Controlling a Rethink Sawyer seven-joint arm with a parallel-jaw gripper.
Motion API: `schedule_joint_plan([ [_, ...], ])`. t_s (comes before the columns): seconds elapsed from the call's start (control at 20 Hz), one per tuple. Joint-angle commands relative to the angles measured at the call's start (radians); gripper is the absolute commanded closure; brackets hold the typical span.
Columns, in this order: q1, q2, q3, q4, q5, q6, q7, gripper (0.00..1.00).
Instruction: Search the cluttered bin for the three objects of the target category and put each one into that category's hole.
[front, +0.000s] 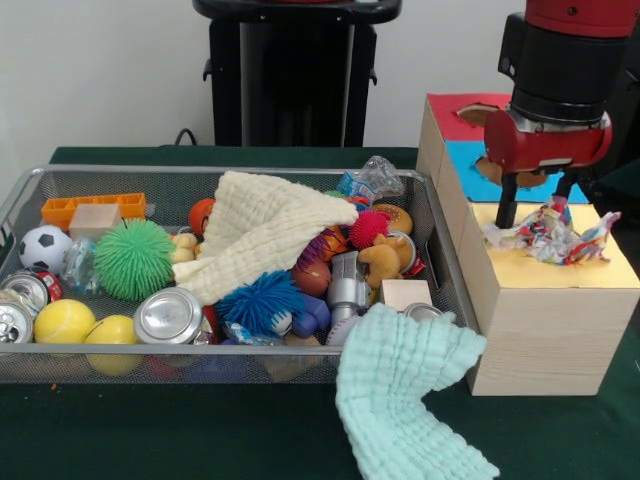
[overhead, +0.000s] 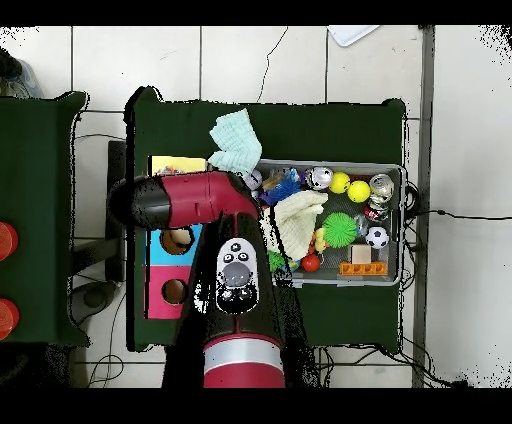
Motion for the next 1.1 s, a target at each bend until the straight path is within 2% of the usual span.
schedule_joint_plan([
  [0.05, -0.072, -0.063, 0.058, 0.084, 0.07, 0.21, 0.095, 0.0],
  [0.2, -0.072, -0.058, 0.066, 0.056, 0.084, 0.246, 0.101, 0.0],
  [0.3, -0.078, -0.07, 0.074, 0.085, 0.097, 0.236, 0.102, 0.0],
  [0.65, -0.082, -0.065, 0.089, 0.059, 0.129, 0.271, 0.105, 0.0],
  [0.9, -0.081, -0.068, 0.086, 0.078, 0.141, 0.256, 0.109, 0.0],
  [1.05, -0.076, -0.071, 0.078, 0.095, 0.161, 0.211, 0.144, 0.0],
  [1.1, -0.075, -0.071, 0.075, 0.101, 0.168, 0.196, 0.156, 1.0],
])
